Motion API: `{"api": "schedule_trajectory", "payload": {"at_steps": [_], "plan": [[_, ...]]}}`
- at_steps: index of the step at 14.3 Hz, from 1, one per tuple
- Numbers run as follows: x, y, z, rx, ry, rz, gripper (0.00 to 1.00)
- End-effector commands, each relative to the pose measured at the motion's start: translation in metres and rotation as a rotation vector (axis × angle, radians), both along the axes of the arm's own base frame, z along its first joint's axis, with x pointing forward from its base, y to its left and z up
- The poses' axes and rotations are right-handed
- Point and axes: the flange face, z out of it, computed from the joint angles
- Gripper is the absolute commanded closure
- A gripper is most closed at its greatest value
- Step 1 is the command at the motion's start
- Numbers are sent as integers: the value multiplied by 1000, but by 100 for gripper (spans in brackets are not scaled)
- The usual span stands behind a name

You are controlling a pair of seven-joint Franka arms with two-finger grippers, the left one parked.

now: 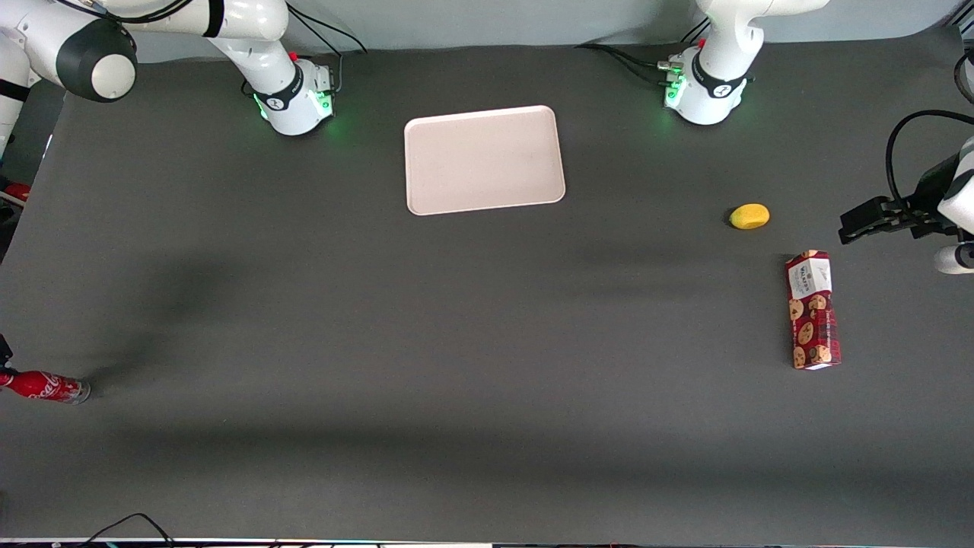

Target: Place coke bottle on tray

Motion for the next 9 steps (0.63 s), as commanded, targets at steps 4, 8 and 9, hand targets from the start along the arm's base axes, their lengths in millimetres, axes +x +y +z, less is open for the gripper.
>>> {"api": "schedule_trajectory", "payload": {"at_steps": [4, 8, 9], "plan": [[5, 26, 59, 6, -7, 58, 100], [-8, 90, 133, -2, 13, -8, 100], [-12, 107, 148, 6, 27, -36, 100]]}}
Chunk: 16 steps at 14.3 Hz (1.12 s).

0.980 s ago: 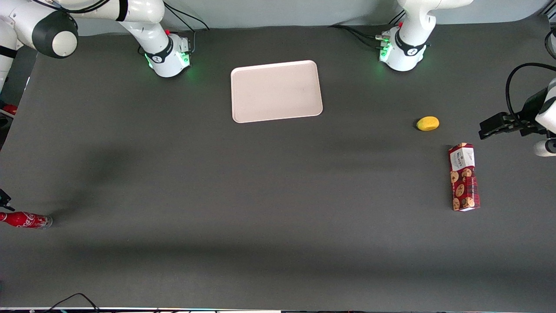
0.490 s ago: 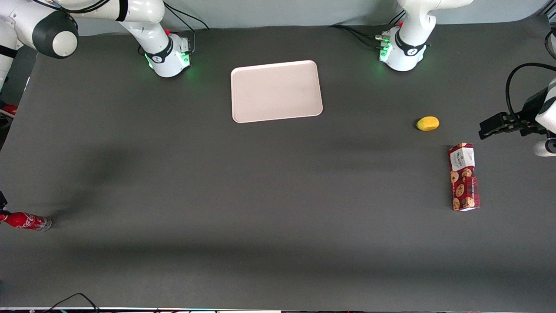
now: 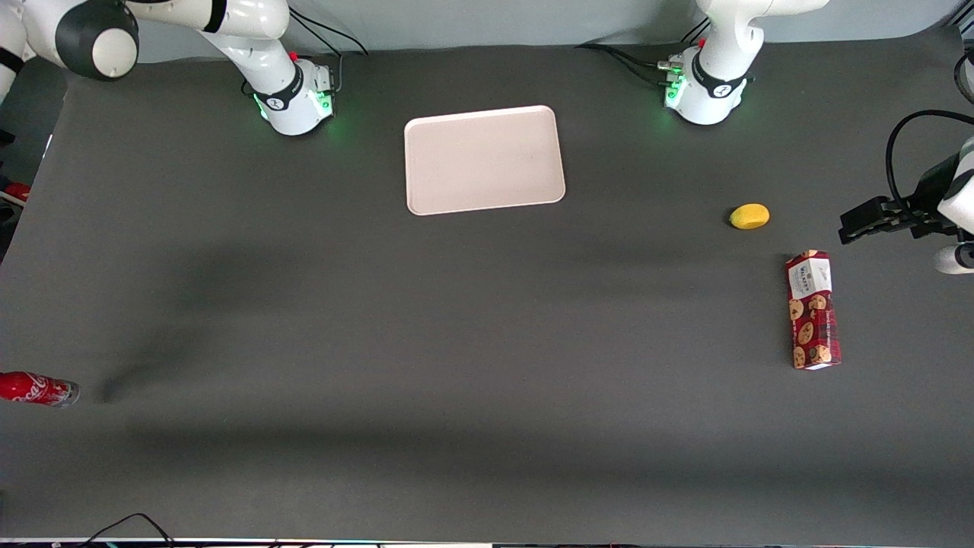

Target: Place coke bottle on tray

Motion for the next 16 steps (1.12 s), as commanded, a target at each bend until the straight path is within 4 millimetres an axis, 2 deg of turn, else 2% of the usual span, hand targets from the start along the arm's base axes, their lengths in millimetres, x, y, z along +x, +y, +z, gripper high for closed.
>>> {"api": "schedule_trajectory", "payload": {"at_steps": [1, 2, 5, 7, 10, 13, 15, 16], "plan": [[-30, 46, 57, 15, 33, -96, 100], [-34, 65, 68, 37, 55, -136, 100], [-58, 116, 119, 45, 92, -272, 100], [-81, 172, 153, 43, 145, -415, 100], [-114, 269, 197, 65, 208, -593, 100], [-148, 360, 224, 59, 234, -762, 100], [-173, 416, 227, 40, 260, -876, 100], [-193, 448, 226, 44, 268, -930, 100]]}}
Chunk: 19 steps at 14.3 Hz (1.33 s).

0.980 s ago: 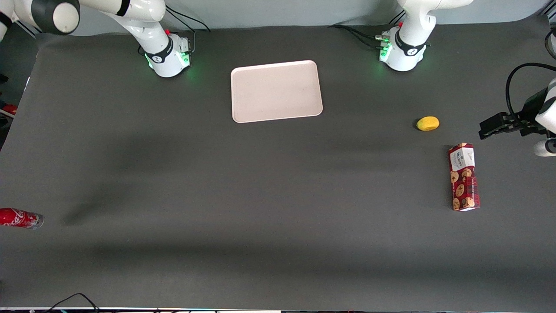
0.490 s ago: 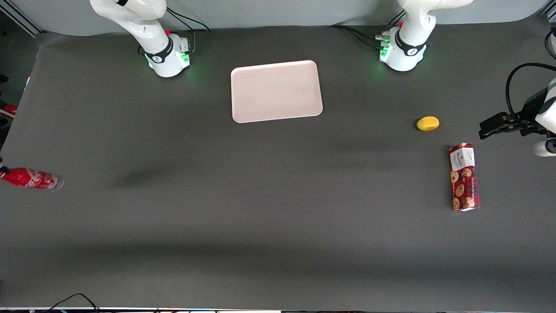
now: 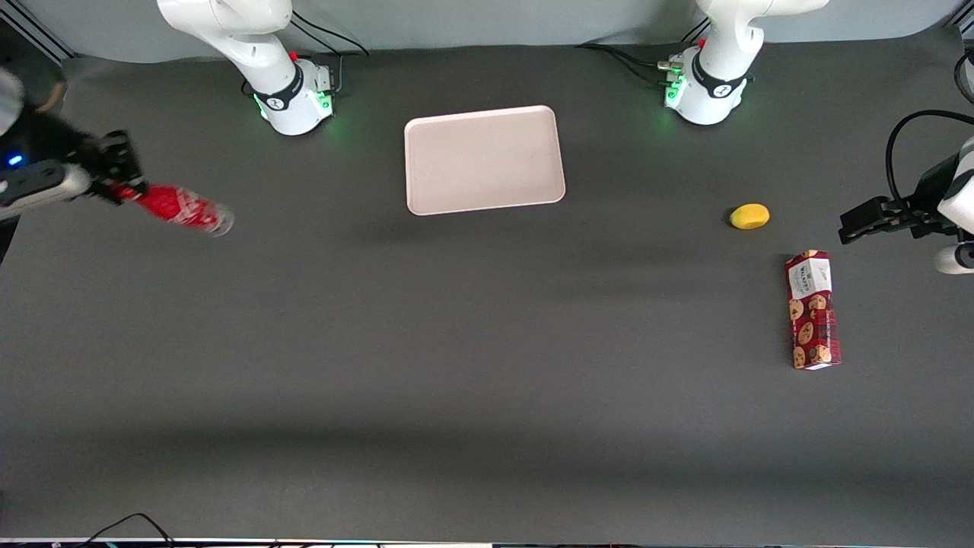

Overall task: Place coke bottle on tray
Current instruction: 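Lift the red coke bottle and carry it over the white tray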

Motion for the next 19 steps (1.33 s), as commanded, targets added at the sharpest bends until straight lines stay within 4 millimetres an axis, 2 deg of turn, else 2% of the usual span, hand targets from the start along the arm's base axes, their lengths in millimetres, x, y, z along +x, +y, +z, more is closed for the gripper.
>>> {"api": "schedule_trajectory", "payload": {"at_steps": [1, 2, 3, 5, 6, 9, 12, 16, 17, 18, 19], "plan": [[-52, 66, -12, 2, 56, -195, 100], [-72, 94, -23, 4, 60, -263, 100], [-91, 129, -44, -20, 62, -297, 100], [-127, 186, -102, -60, 39, -375, 100], [-144, 208, -133, -70, 37, -402, 100], [-187, 259, -213, -107, 16, -514, 100], [-224, 276, -272, -123, 0, -555, 100], [-262, 285, -325, -96, -44, -592, 100], [-265, 284, -337, -88, -41, -593, 100], [-265, 284, -338, -92, -36, -595, 100], [-267, 285, -337, -91, -44, -599, 68]]}}
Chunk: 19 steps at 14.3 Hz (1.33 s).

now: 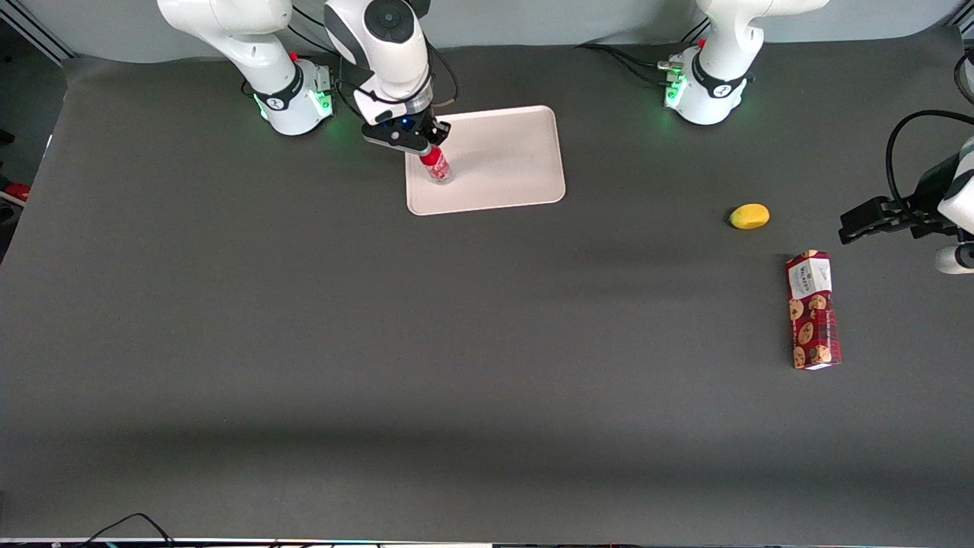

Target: Place coke bottle on tray

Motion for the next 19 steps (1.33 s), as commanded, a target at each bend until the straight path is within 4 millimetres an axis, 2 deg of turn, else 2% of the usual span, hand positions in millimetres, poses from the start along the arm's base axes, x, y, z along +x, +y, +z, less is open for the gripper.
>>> {"api": "schedule_trajectory", "payload": {"at_steps": [1, 4, 6, 7, 9, 12, 13, 15, 17, 19], "plan": [[0, -3, 0, 7, -17, -64, 1], [1, -1, 3, 10, -18, -78, 0], [5, 3, 14, 10, -14, -74, 0], [10, 8, 26, 14, -12, -73, 0], [23, 14, 62, 9, -2, -76, 0], [71, 6, 159, 18, -47, -87, 0], [88, -3, 192, 19, -68, -81, 0], [125, -35, 246, 49, -68, -33, 0], [160, -88, 289, 76, -76, 27, 0], [191, -156, 314, 56, -84, 117, 0]]}}
